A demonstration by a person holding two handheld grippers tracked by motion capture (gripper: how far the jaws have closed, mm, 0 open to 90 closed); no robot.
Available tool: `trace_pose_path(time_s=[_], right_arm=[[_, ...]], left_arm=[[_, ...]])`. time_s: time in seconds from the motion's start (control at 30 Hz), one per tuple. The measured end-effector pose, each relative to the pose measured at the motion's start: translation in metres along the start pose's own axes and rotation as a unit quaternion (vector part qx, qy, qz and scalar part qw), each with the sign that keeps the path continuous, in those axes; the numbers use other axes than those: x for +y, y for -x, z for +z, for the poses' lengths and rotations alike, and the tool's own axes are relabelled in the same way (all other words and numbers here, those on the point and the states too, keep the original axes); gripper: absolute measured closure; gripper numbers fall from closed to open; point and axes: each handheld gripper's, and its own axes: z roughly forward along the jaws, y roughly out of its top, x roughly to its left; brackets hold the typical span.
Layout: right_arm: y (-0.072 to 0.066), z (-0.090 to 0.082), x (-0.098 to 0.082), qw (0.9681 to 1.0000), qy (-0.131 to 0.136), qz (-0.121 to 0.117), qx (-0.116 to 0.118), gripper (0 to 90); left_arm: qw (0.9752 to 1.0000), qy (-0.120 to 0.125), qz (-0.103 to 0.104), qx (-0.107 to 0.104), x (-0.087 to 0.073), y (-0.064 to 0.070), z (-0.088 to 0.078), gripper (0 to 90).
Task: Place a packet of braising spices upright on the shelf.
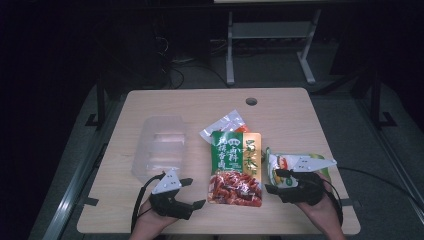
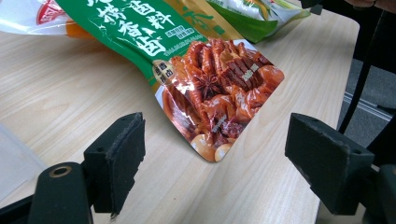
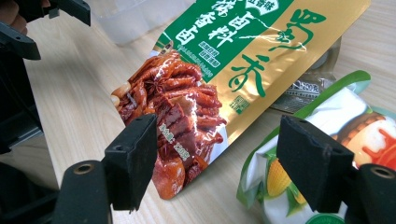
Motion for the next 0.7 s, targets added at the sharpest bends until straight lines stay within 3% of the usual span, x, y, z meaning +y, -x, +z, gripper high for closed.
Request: trace_pose_path(time_s=[0.5, 0.7], right_arm=[[-0.004, 0.007, 0.008, 0.9999, -0.005, 0.015, 0.006, 24.9], [-0.003, 0.010, 0.021, 0.9998, -0.008, 0.016, 0.009, 22.4]], left_arm=[[1.0000, 0.002, -0.001, -0.001, -0.001, 0.001, -0.001, 19.6], [1.0000, -0.001, 0.005, 0.005, 0.000, 0.001, 0.000, 19.7]])
